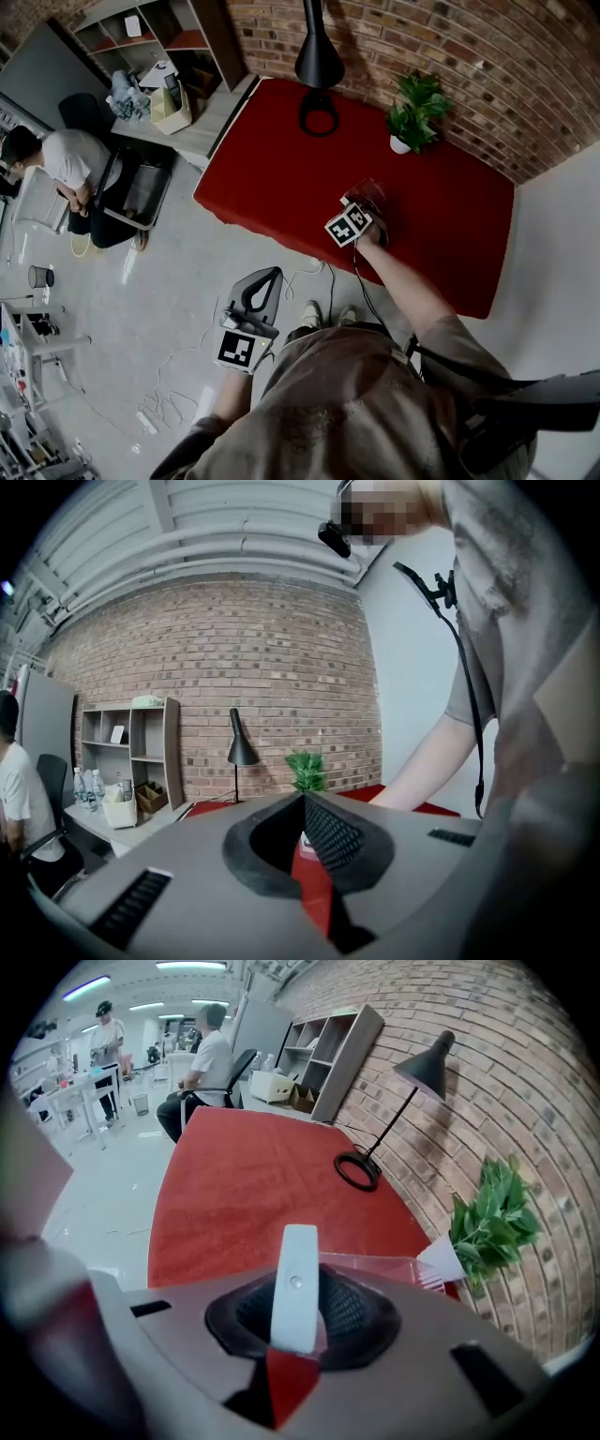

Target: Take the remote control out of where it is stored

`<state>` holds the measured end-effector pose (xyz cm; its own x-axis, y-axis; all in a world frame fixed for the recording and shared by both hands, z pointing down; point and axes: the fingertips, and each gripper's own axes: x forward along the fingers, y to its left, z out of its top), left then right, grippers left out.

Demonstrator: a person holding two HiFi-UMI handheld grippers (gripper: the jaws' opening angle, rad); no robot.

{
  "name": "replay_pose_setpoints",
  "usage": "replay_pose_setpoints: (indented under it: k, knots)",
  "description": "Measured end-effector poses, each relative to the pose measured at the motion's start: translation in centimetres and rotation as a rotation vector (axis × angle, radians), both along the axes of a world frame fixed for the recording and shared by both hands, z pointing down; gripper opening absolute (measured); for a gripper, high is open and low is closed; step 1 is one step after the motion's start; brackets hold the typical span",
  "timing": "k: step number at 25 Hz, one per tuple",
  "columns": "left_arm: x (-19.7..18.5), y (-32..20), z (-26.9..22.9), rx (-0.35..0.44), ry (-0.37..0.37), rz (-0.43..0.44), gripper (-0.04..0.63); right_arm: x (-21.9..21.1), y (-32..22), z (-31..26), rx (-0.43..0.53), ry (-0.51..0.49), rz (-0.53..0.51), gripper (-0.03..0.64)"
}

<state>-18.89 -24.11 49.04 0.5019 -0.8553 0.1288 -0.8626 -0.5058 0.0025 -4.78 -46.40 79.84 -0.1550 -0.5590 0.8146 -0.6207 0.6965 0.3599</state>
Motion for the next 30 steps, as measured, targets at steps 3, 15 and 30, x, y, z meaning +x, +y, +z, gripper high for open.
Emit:
replay_pose_setpoints:
  k: [3,15,30]
  knots:
    - [-0.2,0.0,0.2,-0.01,0.003,-0.002,0.005,0.0,0.3,-0.1,-0.007,-0.003,0.004,0.086]
    - [-1.8,-1.0,-0.5,0.026,-0.046,-0.031,0.005,0.3,0.1,-3.8,0.05,-0.109,-0.015,0.083]
    - [-0.9,-4.3,-5.2,0.116,-0.037,-0.036,0.005,1.9,1.3,-20.3,0.31,-0.376,-0.092,0.083]
